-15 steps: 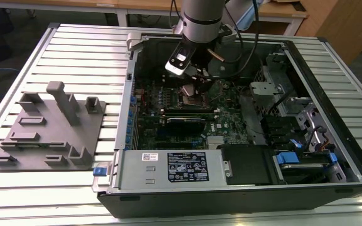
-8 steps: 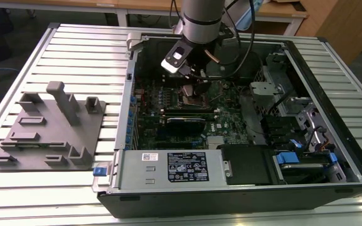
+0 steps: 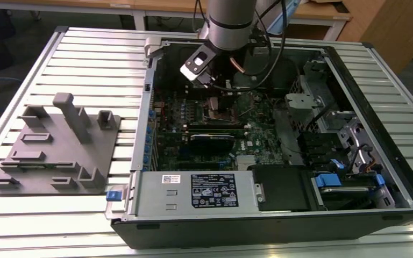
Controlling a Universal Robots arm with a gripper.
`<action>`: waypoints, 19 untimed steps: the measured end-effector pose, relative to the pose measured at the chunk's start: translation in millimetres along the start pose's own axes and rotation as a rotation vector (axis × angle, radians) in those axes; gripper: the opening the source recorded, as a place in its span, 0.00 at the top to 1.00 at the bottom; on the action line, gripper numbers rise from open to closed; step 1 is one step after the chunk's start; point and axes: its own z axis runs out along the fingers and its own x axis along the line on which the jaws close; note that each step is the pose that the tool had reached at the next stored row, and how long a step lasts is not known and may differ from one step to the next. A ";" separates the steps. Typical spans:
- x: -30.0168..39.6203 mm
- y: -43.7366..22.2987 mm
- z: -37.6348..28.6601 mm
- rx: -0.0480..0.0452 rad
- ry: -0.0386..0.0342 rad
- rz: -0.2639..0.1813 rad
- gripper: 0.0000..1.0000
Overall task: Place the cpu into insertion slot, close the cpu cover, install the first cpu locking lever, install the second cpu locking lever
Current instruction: 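Place the cpu into insertion slot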
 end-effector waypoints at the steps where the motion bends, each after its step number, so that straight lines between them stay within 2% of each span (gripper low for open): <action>1: 0.0 0.0 0.2 -0.0002 -0.0007 0.019 0.46; 6: 0.0 0.0 0.8 -0.0010 -0.0040 0.101 0.46; 12: 0.0 -0.1 1.5 -0.0027 -0.0030 0.102 0.46; 16: 0.0 -0.3 3.7 -0.0263 -0.0043 0.101 0.46; 19: -0.1 -0.4 5.6 -0.0304 -0.0046 0.101 0.46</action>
